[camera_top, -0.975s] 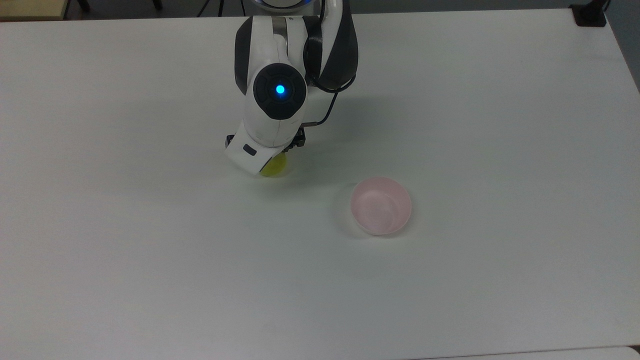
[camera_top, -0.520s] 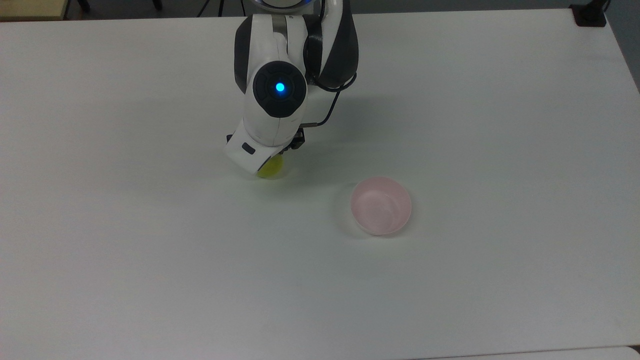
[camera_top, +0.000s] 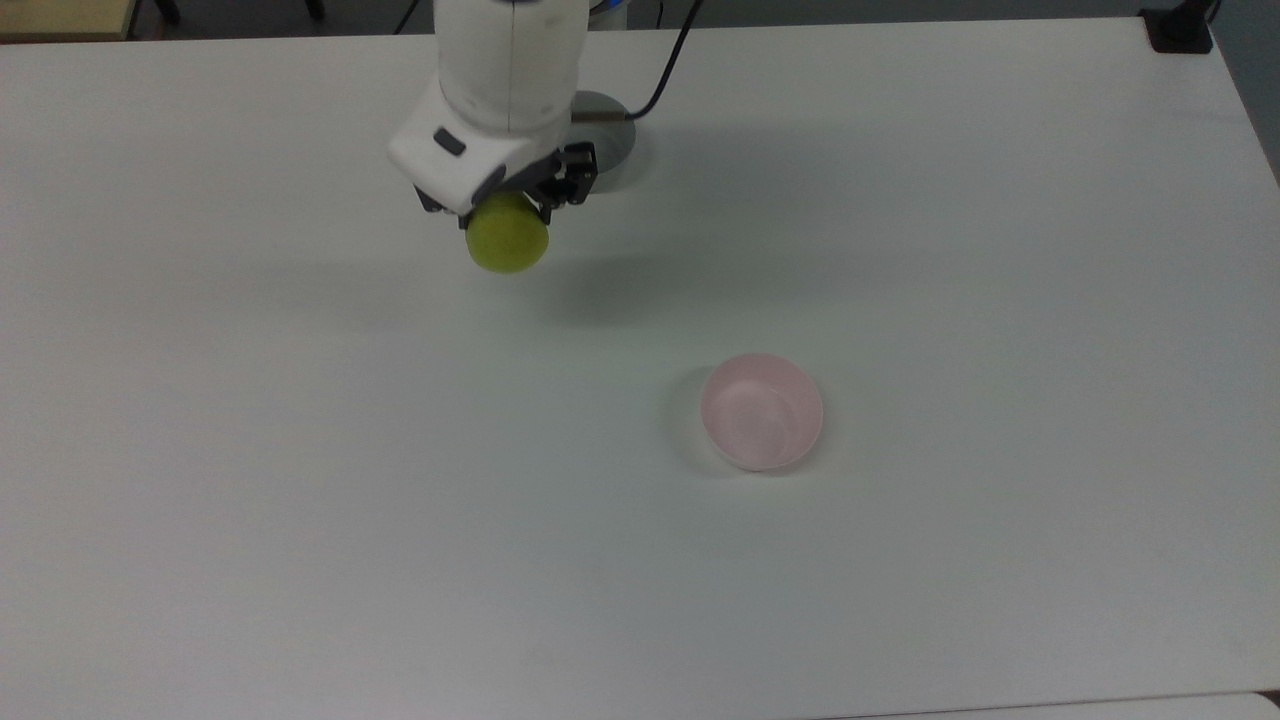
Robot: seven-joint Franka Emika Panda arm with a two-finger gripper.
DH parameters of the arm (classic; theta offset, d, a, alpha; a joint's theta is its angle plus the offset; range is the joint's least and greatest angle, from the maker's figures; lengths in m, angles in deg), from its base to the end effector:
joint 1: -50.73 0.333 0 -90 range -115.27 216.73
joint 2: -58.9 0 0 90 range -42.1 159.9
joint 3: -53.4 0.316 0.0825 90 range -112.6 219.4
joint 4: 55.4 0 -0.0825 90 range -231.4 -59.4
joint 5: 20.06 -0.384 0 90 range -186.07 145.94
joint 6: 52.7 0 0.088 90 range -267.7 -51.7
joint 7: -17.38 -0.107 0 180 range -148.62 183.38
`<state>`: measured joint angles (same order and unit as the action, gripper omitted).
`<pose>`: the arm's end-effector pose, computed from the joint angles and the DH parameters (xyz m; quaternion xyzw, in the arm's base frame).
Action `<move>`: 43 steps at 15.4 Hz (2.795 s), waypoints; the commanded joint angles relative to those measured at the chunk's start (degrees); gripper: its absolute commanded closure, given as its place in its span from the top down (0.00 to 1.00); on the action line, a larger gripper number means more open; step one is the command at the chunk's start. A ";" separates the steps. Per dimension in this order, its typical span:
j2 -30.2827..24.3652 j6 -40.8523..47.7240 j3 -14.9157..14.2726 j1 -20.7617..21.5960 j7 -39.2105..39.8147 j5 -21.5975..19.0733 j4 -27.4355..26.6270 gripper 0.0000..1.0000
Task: Place the pear in the bowl
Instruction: 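Lift the pear up off the table, then carry the pear over the pink bowl and lower it inside, then open the gripper to release the pear and raise it away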
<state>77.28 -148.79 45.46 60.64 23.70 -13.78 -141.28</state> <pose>0.6417 0.0222 0.4766 0.9912 0.0834 -0.0725 0.0732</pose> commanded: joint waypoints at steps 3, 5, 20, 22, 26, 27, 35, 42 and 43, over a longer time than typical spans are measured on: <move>0.51 -0.94 0.03 0.90 -3.94 -2.06 0.62 0.45; 1.47 -5.40 0.47 1.68 -5.26 -4.34 1.94 0.49; 11.41 -24.67 0.65 13.81 -21.87 -4.35 7.04 0.58; 13.69 -25.11 0.65 14.78 -22.32 -4.35 7.13 0.58; 16.68 -27.13 0.56 15.66 -23.37 -3.91 7.13 0.58; 17.30 -27.22 0.56 15.75 -23.37 -3.91 7.13 0.58; 19.06 -28.63 0.38 16.01 -23.81 -3.74 7.13 0.67; 18.89 -28.63 0.38 16.28 -23.99 -3.65 7.13 1.00; 18.62 -28.54 0.38 16.28 -23.99 -3.65 7.13 1.00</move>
<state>96.16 -176.81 46.58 76.05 0.94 -17.57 -134.46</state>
